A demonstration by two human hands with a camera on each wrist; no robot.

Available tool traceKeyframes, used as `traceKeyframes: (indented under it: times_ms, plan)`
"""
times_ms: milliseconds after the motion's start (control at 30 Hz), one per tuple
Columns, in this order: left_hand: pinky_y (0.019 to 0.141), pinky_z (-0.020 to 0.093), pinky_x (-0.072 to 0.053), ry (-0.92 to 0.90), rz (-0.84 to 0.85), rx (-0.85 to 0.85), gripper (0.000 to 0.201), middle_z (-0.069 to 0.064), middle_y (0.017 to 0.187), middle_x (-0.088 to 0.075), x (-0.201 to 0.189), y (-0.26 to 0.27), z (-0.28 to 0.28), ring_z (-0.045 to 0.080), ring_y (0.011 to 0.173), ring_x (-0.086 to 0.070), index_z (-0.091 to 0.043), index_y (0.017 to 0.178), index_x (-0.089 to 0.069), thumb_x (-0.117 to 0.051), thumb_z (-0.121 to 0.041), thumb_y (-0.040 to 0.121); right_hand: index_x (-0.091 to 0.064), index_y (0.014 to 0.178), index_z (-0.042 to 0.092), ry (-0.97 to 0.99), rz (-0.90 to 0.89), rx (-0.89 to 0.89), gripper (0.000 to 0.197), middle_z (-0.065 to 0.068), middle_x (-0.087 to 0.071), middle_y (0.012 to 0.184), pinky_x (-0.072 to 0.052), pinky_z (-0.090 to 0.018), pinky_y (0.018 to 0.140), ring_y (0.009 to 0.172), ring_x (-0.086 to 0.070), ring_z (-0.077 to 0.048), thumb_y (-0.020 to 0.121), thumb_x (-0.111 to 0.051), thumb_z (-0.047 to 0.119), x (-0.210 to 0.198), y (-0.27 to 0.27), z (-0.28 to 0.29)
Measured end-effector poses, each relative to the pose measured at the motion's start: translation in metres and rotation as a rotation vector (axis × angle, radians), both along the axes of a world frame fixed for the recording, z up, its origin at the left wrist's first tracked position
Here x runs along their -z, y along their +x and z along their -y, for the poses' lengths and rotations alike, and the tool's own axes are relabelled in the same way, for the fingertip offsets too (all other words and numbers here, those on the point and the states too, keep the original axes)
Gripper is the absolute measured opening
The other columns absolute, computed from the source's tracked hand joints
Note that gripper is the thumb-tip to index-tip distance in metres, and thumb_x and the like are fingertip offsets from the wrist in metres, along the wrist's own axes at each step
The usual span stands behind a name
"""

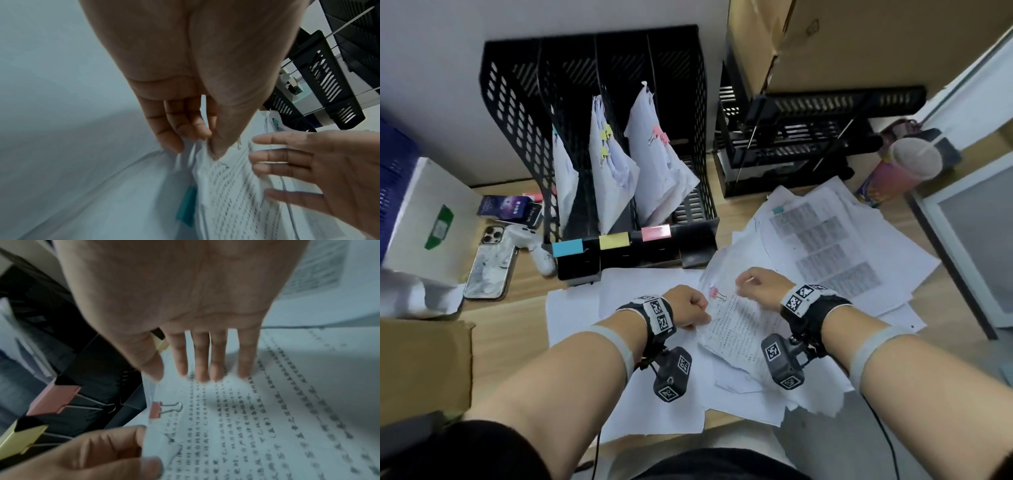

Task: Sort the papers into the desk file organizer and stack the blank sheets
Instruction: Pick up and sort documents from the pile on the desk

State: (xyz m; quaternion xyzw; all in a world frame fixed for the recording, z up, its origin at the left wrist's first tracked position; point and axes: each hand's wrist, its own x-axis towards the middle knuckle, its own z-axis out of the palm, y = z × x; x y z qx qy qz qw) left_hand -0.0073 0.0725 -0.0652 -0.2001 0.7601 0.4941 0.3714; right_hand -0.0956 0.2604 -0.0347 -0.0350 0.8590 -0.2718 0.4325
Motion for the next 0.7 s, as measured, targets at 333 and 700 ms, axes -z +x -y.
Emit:
traceKeyframes:
  times_ms: [333,700]
  plan:
    - [0.085,0.054,-0.059,0.037,-0.067,-0.157,0.012,0.016,0.109,-0.074,-0.045,0.010,0.061,0.035,0.102,-0.072,-0.023,0.093,-0.059,-0.061,-0.011,0.093,-0.044,0.134,0.020,0.083,-0.244,-0.058,0.051,-0.007,-0.058,0.120,-0.045,-0.027,0.084,0.108,-0.057,-0.025,0.086,-0.059,0.021,-0.021,-0.016,0.028]
    - [0.078,0.042,-0.063,0.047,-0.112,-0.255,0.027,0.016,0.114,-0.072,-0.073,0.043,0.109,0.029,0.101,-0.073,-0.008,0.116,-0.065,-0.071,-0.010,0.090,-0.067,0.106,0.009,-0.062,-0.310,-0.149,0.021,-0.003,-0.062,0.096,-0.036,-0.018,0.058,0.088,-0.055,-0.018,0.092,-0.053,0.016,-0.040,0.003,0.066]
